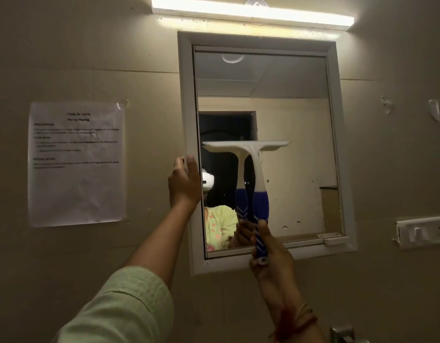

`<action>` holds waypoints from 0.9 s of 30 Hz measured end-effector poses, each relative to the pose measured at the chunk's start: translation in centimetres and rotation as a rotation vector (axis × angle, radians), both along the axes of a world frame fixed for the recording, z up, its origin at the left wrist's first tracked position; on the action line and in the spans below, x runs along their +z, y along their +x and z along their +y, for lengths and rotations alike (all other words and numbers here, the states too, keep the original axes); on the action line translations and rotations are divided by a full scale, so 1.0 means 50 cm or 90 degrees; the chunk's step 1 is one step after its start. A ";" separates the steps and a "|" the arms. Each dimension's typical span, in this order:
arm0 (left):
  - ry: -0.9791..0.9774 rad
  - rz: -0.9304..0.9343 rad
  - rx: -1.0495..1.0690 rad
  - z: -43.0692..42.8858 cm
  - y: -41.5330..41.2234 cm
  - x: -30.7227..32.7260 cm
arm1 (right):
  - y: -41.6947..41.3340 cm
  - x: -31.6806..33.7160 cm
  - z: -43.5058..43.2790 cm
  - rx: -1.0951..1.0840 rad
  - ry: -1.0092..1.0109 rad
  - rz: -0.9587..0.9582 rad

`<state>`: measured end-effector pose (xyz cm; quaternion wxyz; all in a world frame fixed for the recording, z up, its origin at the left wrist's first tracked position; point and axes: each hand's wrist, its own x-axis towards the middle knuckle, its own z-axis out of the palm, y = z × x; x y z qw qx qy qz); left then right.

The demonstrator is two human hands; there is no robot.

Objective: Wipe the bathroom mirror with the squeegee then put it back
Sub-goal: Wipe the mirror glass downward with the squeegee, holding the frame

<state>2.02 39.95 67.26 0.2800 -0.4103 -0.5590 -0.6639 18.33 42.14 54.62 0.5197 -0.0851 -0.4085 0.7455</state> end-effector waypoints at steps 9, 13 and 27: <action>-0.016 -0.013 -0.002 -0.005 0.005 0.000 | -0.025 0.040 0.005 0.015 0.022 0.017; -0.016 -0.014 -0.013 -0.005 0.005 0.001 | -0.020 -0.029 0.001 -0.027 -0.005 -0.063; -0.013 -0.015 -0.024 -0.004 0.004 -0.001 | -0.010 -0.049 0.000 -0.016 0.007 -0.109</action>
